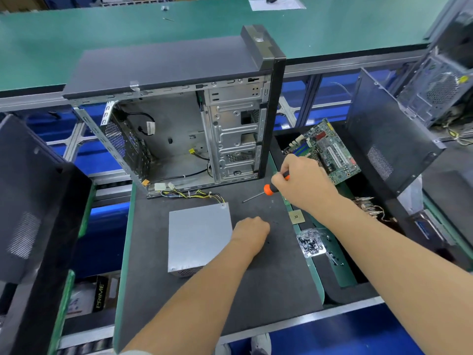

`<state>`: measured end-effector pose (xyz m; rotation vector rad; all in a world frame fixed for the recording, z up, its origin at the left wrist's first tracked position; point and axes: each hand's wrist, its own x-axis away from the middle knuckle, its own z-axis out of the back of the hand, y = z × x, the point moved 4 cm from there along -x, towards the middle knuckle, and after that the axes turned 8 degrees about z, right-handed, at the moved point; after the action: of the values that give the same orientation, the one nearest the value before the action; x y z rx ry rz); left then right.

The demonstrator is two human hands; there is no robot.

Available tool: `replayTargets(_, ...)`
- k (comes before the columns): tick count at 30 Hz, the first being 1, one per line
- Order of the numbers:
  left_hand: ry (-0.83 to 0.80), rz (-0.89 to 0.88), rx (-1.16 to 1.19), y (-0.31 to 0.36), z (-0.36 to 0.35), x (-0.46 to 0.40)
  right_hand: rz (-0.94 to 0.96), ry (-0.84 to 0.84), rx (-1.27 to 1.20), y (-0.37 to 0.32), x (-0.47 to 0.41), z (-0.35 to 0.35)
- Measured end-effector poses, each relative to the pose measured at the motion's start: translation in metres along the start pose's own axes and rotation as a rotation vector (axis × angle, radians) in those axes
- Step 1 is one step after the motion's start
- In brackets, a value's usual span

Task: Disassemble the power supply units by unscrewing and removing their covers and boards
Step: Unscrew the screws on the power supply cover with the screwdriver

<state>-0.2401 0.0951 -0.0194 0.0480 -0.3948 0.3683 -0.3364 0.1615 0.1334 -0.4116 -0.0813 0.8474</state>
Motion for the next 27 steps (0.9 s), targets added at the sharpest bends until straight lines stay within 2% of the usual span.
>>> replayTargets(16, -0.023, -0.008, -0.014, 0.005, -0.004, -0.002, 0.007, 0.033, -0.025, 0.003, -0.002, 0.002)
replayTargets(19, 0.169, -0.041, 0.06, -0.008, 0.021, 0.005, 0.024, 0.079, -0.072, 0.0, -0.006, 0.007)
replayTargets(22, 0.565, -0.092, 0.249, -0.043, 0.048, 0.03, 0.012, 0.132, -0.166, -0.005, -0.015, 0.013)
replayTargets(23, 0.698, -0.064, 0.329, -0.06, 0.05, 0.04, 0.01, 0.145, -0.187, -0.008, -0.017, 0.014)
replayTargets(25, 0.829, 0.07, 0.498, -0.098, 0.043, 0.057, 0.015, 0.17, -0.251, -0.017, -0.022, 0.016)
replayTargets(27, 0.835, 0.257, 0.607, -0.136, 0.03, 0.068, 0.012, 0.176, -0.345, -0.028, -0.025, 0.014)
